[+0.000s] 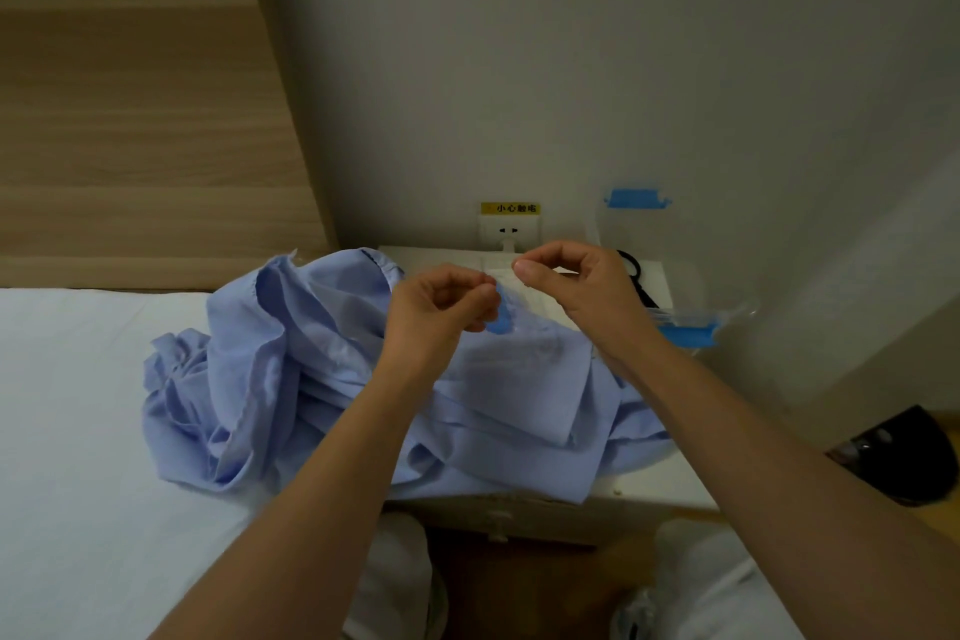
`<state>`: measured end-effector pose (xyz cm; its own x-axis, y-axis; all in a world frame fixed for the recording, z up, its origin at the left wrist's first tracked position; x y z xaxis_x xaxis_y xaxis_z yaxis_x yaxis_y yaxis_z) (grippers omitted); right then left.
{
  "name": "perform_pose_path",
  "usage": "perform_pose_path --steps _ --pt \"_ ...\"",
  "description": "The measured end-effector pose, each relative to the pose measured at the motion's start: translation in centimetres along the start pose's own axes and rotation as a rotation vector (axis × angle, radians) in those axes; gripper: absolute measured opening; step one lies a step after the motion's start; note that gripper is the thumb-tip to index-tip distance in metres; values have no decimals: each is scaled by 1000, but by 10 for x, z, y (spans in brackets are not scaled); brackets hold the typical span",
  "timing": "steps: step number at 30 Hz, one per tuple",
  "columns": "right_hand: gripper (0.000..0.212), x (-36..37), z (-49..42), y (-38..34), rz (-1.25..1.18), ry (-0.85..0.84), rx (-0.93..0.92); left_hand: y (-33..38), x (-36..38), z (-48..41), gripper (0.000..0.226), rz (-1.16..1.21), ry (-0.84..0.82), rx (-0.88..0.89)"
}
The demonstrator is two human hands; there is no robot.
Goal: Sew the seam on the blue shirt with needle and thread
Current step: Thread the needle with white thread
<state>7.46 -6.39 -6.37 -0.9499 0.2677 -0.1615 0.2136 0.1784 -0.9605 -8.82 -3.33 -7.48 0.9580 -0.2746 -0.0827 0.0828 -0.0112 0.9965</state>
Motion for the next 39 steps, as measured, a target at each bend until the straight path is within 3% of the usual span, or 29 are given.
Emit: perform_pose_path --steps 6,14,21,39 --pt "8 2 2 -3 33 -51 -10 6 -14 -1 9 13 190 86" --pt "2 2 2 -2 74 -66 -39 10 -7 -1 29 -106 88 202" --pt "4 3 2 -1 94 -86 -58 5 -2 -2 11 -248 89 255" --pt "4 3 3 -7 70 -74 -107 6 -1 0 7 -281 81 245"
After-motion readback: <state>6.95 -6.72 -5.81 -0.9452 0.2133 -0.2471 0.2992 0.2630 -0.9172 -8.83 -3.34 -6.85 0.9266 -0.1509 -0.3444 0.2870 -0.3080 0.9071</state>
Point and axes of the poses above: each hand's wrist, its own z-axis away from the middle knuckle, its own x-axis out of the palm, y = z × x, the point moved 5 cm from there along -z, towards the middle knuckle, and after that the axes turned 5 degrees about -x, right-handed, at the moved point
